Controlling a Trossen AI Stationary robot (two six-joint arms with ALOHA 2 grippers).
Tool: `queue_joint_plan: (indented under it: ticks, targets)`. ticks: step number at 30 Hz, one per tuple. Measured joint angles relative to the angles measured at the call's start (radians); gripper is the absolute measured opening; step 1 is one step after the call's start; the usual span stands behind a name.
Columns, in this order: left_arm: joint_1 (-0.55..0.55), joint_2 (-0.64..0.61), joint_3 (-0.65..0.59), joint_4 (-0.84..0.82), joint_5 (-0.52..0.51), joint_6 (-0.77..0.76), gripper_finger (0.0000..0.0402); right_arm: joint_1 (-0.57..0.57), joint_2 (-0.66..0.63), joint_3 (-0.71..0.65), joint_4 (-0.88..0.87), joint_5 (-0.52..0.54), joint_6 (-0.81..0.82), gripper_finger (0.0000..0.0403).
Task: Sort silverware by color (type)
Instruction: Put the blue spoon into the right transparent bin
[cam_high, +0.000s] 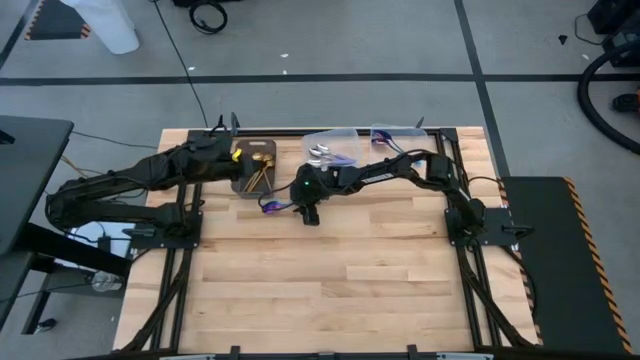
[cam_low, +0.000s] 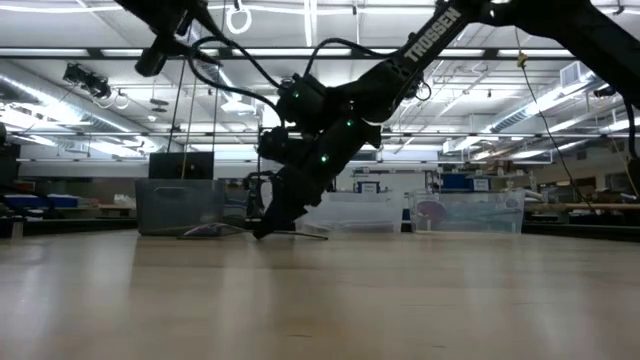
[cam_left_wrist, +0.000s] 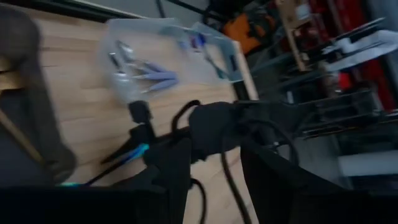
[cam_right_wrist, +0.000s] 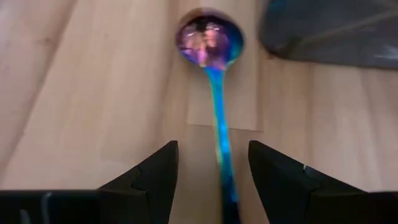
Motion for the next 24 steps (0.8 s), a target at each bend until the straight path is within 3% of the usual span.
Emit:
queue_joint_plan:
  ticks: [5,16,24]
  targets:
    - [-0.015,0.000,0.000,0.086,0.004,0.005,0.0149,-0.020,-0.002,-0.003,-0.007,-0.017,-0.001,0.0174]
    - [-0.014,-0.001,0.000,0.144,0.008,0.009,0.0149,-0.008,-0.010,0.002,-0.110,-0.034,0.007,0.0036]
    - [-0.014,-0.001,0.000,0.153,0.008,0.035,0.0149,0.040,-0.024,0.000,-0.163,-0.042,0.087,0.0029]
